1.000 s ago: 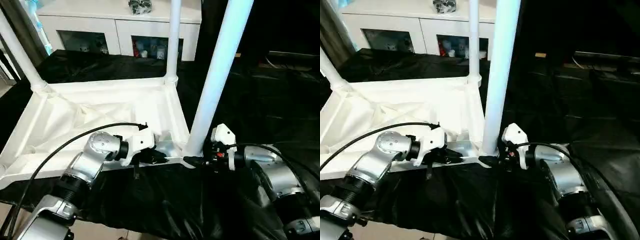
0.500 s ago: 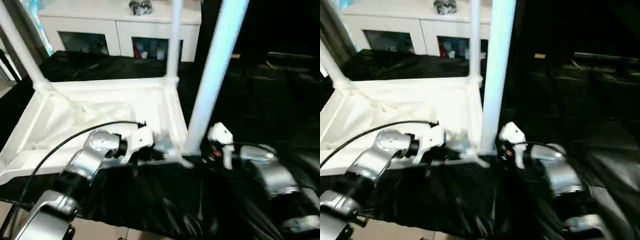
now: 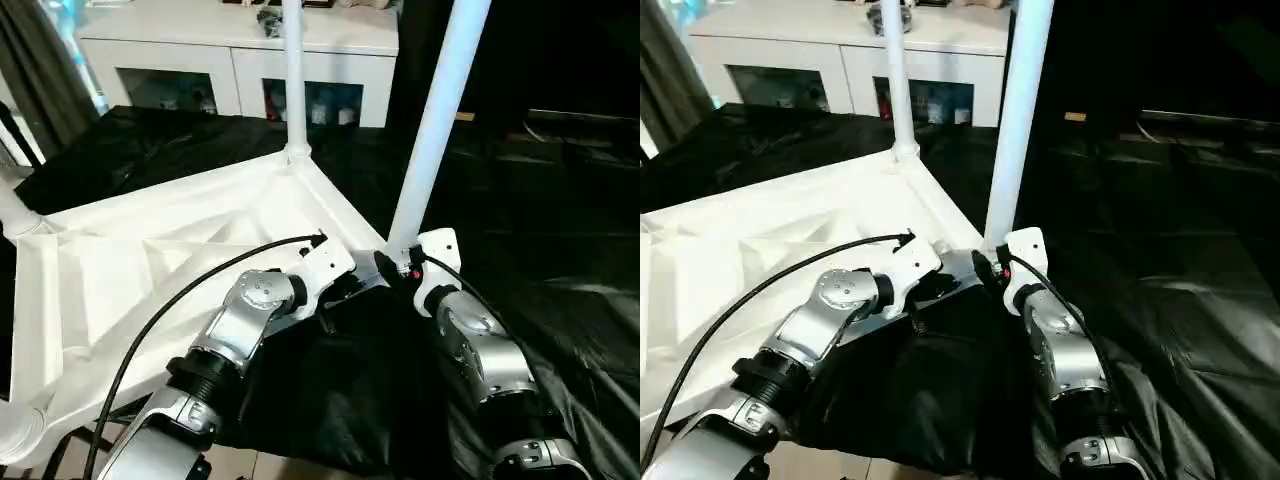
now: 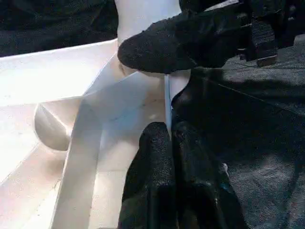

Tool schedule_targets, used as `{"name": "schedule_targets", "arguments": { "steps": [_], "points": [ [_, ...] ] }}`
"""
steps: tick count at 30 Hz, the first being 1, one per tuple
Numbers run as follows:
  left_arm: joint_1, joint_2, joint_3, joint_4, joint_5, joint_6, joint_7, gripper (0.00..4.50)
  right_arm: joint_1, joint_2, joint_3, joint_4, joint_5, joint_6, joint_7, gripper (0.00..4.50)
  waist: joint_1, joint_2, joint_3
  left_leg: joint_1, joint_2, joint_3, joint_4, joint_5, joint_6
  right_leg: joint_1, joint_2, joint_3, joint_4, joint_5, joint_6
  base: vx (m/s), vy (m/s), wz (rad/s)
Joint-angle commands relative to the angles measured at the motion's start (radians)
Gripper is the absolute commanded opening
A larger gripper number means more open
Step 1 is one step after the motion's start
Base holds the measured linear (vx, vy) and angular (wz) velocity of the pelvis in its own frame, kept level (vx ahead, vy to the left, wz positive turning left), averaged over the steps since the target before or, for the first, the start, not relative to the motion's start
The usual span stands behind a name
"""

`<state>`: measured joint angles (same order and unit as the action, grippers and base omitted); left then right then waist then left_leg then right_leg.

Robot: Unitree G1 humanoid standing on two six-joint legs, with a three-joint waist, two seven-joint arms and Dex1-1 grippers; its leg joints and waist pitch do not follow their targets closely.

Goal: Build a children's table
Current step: Rotate leg to tighten

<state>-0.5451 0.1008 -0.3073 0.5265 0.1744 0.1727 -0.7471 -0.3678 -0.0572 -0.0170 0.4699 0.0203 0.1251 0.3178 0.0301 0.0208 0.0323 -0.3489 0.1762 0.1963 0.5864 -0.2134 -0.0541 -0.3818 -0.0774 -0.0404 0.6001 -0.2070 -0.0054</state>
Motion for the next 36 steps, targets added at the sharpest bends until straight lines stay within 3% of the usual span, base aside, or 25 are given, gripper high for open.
{"name": "schedule_targets", "arguments": {
  "steps": [1,6,8,15,16,19,20,22,23,24,26,27,30,31,36],
  "points": [
    [0.021,-0.052,-0.105,0.002,0.017,-0.008,-0.035,0.00,0.010,0.063,0.077,0.001,0.007,0.006,0.048,3.19,-0.002,0.002,-0.037,0.001,0.057,-0.030,-0.085,-0.251,0.016,0.025,-0.068,0.045,-0.087,-0.214,-0.199,0.000,0.000,0.00],
    [0.028,-0.001,-0.100,0.002,0.018,-0.043,-0.061,0.00,0.028,-0.005,0.054,-0.048,0.028,0.014,0.104,3.66,-0.002,0.000,-0.038,0.001,0.058,-0.029,-0.084,-0.242,0.027,0.027,-0.067,0.044,-0.083,-0.183,-0.209,0.000,0.000,0.00],
    [0.031,0.025,-0.096,0.001,0.008,-0.065,-0.096,0.00,0.037,-0.044,0.061,-0.066,0.020,0.007,0.133,3.95,0.001,0.000,-0.041,-0.002,0.057,-0.029,-0.081,-0.202,0.039,0.032,-0.068,0.043,-0.077,-0.131,-0.219,0.000,0.000,0.00],
    [0.032,0.141,-0.071,0.005,-0.023,-0.162,-0.238,0.00,0.106,-0.185,0.059,-0.183,0.072,0.020,0.322,3.95,0.011,0.000,-0.046,-0.001,0.057,-0.023,-0.068,-0.108,0.102,0.039,-0.068,0.043,-0.059,0.051,-0.262,0.000,0.000,0.00],
    [0.029,0.156,-0.063,0.003,-0.035,-0.157,-0.260,0.00,0.122,-0.211,0.057,-0.212,0.087,0.031,0.363,3.95,0.012,0.005,-0.045,-0.002,0.057,-0.024,-0.068,-0.109,0.102,0.041,-0.069,0.042,-0.058,0.050,-0.265,0.000,0.000,0.00],
    [0.018,0.188,-0.045,0.012,-0.055,-0.150,-0.296,0.00,0.167,-0.284,0.055,-0.280,0.120,0.054,0.462,3.95,0.013,0.003,-0.041,-0.003,0.059,-0.025,-0.071,-0.143,0.103,0.043,-0.069,0.041,-0.064,-0.003,-0.264,0.000,0.000,0.00],
    [0.013,0.198,-0.044,0.019,-0.059,-0.146,-0.307,0.00,0.183,-0.316,0.056,-0.300,0.132,0.058,0.498,3.95,0.013,0.010,-0.039,-0.001,0.059,-0.026,-0.073,-0.169,0.088,0.042,-0.070,0.040,-0.068,-0.056,-0.263,0.000,0.000,0.00],
    [0.013,0.202,-0.045,0.020,-0.061,-0.146,-0.314,0.00,0.189,-0.328,0.057,-0.308,0.136,0.059,0.509,3.95,0.010,0.006,-0.039,-0.001,0.060,-0.026,-0.074,-0.180,0.077,0.041,-0.070,0.040,-0.071,-0.086,-0.265,0.000,0.000,0.00],
    [0.008,0.197,-0.030,0.032,-0.076,-0.145,-0.314,0.00,0.208,-0.358,0.054,-0.335,0.148,0.063,0.540,3.95,0.010,0.014,-0.038,0.000,0.059,-0.026,-0.074,-0.181,0.073,0.041,-0.070,0.040,-0.071,-0.090,-0.266,0.000,0.000,0.00],
    [0.006,0.197,-0.028,0.037,-0.081,-0.150,-0.316,0.00,0.213,-0.367,0.053,-0.344,0.153,0.065,0.547,3.95,0.010,0.007,-0.039,0.000,0.060,-0.026,-0.072,-0.181,0.073,0.042,-0.069,0.042,-0.071,-0.082,-0.265,0.000,0.000,0.00],
    [-0.002,0.197,-0.026,0.059,-0.091,-0.174,-0.320,0.00,0.225,-0.386,0.046,-0.362,0.163,0.072,0.559,3.95,0.011,0.011,-0.041,-0.003,0.057,-0.026,-0.068,-0.149,0.088,0.044,-0.070,0.041,-0.068,-0.046,-0.272,0.000,0.000,0.00],
    [0.001,0.197,-0.026,0.057,-0.092,-0.178,-0.318,0.27,0.230,-0.389,0.045,-0.369,0.165,0.074,0.559,4.01,0.011,0.016,-0.042,-0.003,0.057,-0.026,-0.068,-0.143,0.090,0.044,-0.070,0.041,-0.067,-0.038,-0.274,0.000,0.000,0.00],
    [0.000,0.197,-0.026,0.063,-0.096,-0.168,-0.327,0.55,0.231,-0.388,0.042,-0.369,0.164,0.073,0.553,4.03,0.010,0.016,-0.043,-0.003,0.057,-0.026,-0.065,-0.130,0.100,0.044,-0.069,0.038,-0.064,-0.012,-0.283,0.000,0.000,0.00],
    [-0.002,0.201,-0.033,0.072,-0.088,-0.160,-0.333,0.58,0.229,-0.385,0.043,-0.368,0.161,0.070,0.544,4.03,0.012,0.024,-0.044,-0.002,0.057,-0.027,-0.065,-0.129,0.098,0.044,-0.070,0.038,-0.062,-0.009,-0.286,0.000,0.000,0.00],
    [-0.007,0.218,-0.042,0.100,-0.082,-0.157,-0.358,0.66,0.245,-0.384,0.051,-0.398,0.175,0.084,0.540,4.03,0.009,0.019,-0.045,-0.005,0.055,-0.026,-0.062,-0.120,0.109,0.048,-0.070,0.038,-0.061,0.000,-0.287,0.000,0.000,0.00]
  ]
}}
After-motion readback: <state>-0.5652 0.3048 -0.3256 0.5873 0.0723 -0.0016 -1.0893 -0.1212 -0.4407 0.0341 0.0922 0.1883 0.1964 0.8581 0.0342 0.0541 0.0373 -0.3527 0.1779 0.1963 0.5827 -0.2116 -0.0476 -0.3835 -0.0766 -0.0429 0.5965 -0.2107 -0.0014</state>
